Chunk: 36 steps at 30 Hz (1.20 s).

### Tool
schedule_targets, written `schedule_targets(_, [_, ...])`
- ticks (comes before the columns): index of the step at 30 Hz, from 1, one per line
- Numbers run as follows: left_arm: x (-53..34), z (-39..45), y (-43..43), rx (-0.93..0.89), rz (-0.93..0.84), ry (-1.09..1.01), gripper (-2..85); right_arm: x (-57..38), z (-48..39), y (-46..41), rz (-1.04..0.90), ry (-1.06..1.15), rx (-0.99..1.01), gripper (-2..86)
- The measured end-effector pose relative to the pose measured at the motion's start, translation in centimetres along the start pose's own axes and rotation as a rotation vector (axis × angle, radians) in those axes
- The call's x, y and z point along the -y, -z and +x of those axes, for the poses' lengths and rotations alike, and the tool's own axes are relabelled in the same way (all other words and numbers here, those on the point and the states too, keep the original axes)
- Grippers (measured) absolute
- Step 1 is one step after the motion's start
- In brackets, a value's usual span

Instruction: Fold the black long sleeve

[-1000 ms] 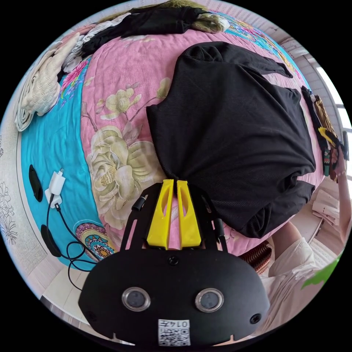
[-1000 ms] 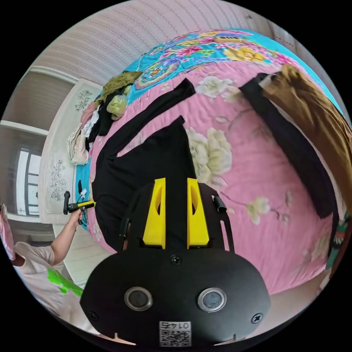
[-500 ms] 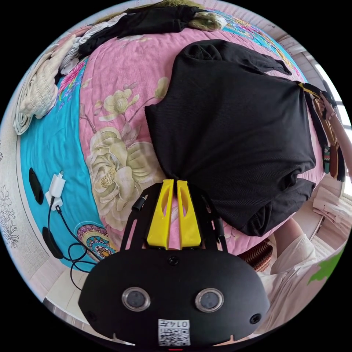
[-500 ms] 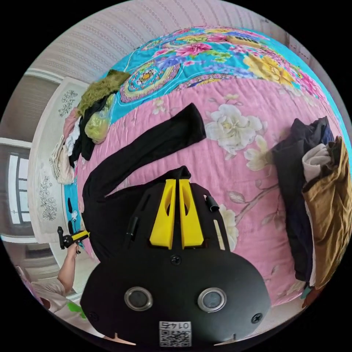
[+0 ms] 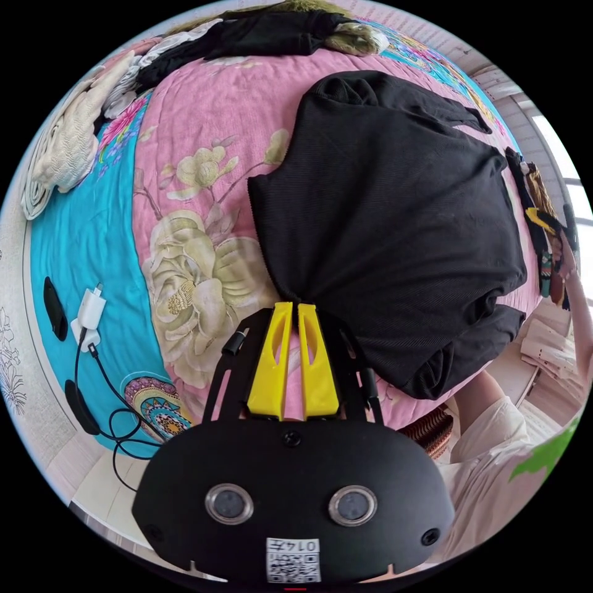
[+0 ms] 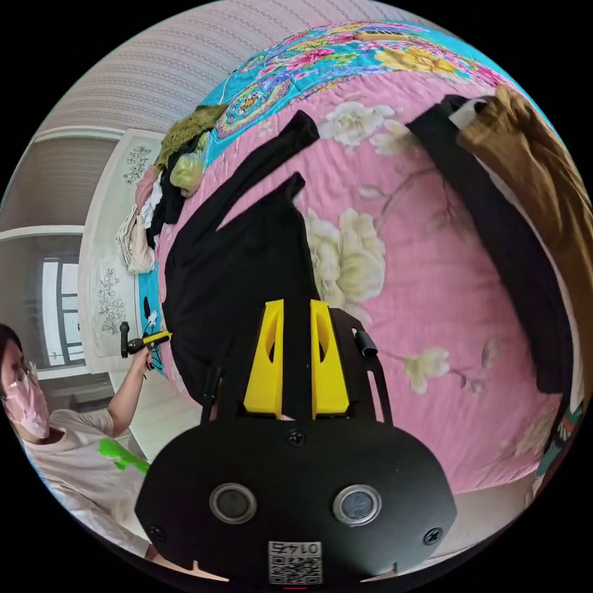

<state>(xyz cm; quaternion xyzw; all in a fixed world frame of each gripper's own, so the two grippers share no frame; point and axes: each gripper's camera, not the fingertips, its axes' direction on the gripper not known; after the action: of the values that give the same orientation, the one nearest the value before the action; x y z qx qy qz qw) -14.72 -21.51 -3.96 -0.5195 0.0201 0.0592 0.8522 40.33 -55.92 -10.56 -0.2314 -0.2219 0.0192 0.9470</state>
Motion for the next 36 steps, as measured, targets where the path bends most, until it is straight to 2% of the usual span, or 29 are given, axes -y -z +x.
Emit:
schedule_targets(4, [-0.7, 0.2, -0.5, 0.02, -0.002, 0.022, -0.6, -5.6, 1.4, -1.9, -0.054, -0.064, -0.072, 12.0])
schedule_targets(9, [-1.8, 0.3, -1.1, 0.045, 0.008, 0.022, -0.6, -7.5, 2.0, -4.7, -0.1, -0.055, -0.118, 13.6])
schedule_targets(13, [-2.9, 0.1, -1.7, 0.048, 0.018, 0.03, -0.6, -8.3, 2.3, -5.9, -0.121, -0.034, -0.284, 5.7])
schedule_targets(18, [-4.2, -0.4, -2.5, 0.035, 0.026, 0.038, -0.6, -10.0, 3.8, -5.4, -0.091, -0.028, -0.243, 2.0])
schedule_targets(20, [-4.7, -0.6, -2.9, 0.034, 0.028, 0.038, -0.6, -11.3, 6.2, -4.9, -0.034, -0.108, -0.161, 1.7])
schedule_targets(22, [-5.3, -0.8, -3.4, 0.036, 0.031, 0.032, -0.6, -12.2, 7.8, -5.4, -0.019, -0.148, -0.087, 1.8])
schedule_targets(24, [-5.9, -1.0, -3.7, 0.038, 0.037, 0.024, -0.5, -13.0, 8.5, -6.5, -0.053, -0.138, -0.092, 2.3])
schedule_targets(29, [-8.4, -1.9, -3.4, -0.003, 0.117, 0.058, 0.0, -15.6, 10.3, -7.1, 0.013, -0.145, -0.051, 7.5])
schedule_targets(32, [-10.7, -1.9, -2.9, -0.03, 0.175, 0.087, 0.2, -16.5, 12.1, -8.6, -0.034, -0.177, 0.026, 5.2])
schedule_targets(36, [-13.9, -1.8, -3.0, -0.085, 0.216, 0.097, 0.1, -18.0, 13.1, -9.4, -0.038, -0.155, -0.063, 1.6])
